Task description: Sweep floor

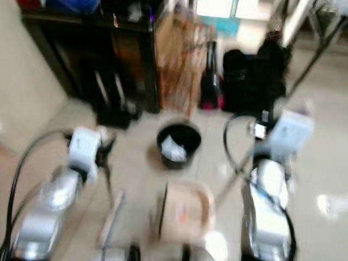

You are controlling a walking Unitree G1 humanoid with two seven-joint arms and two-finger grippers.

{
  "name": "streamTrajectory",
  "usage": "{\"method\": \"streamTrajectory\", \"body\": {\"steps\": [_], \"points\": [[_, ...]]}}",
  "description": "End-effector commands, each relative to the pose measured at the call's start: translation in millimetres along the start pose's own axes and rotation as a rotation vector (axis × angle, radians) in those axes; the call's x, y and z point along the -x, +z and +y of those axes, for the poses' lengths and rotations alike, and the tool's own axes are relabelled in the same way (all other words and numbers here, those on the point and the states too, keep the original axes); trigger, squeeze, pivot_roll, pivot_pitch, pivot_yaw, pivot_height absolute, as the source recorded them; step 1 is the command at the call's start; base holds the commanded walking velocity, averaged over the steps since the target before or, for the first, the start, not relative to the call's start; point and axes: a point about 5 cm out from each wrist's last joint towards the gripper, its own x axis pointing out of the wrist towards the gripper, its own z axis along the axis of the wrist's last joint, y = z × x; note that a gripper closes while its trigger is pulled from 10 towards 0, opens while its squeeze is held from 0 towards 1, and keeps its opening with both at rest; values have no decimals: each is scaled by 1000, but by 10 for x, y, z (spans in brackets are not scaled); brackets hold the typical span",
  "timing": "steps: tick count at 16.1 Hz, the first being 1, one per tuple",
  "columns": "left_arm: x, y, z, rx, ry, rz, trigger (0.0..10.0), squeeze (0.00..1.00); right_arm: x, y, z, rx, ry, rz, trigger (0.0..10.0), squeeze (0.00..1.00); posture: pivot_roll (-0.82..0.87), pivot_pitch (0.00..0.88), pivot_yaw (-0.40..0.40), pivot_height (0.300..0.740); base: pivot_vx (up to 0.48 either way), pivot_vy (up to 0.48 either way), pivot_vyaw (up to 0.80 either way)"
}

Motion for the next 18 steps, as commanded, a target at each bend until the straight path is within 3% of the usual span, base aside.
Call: {"method": "streamTrajectory", "body": {"steps": [1,7,10,13,16,18], "points": [[14,43,53,-10,34,-28,10000,0,9,43,-7,10,3,-27,10000,0,-23,174,4,740,0,0,0],[-58,12,-37,-1,34,-34,10000,0,15,-60,90,21,48,-51,10000,0,-14,220,8,740,0,0,0],[-218,71,-64,-3,77,-103,10000,0,-35,-147,145,26,59,-109,10000,0,-17,247,23,740,0,0,0],[-278,135,-48,-1,113,-174,10000,0,-36,-190,223,17,78,-127,10000,0,-11,257,24,740,0,0,0],[-405,180,3,13,164,-215,10000,0,-33,-277,374,28,121,-157,10000,0,9,280,27,740,0,0,0],[-499,220,27,76,192,-242,10000,0,-49,-343,559,29,150,-195,10000,0,41,335,56,740,0,0,0]]}}
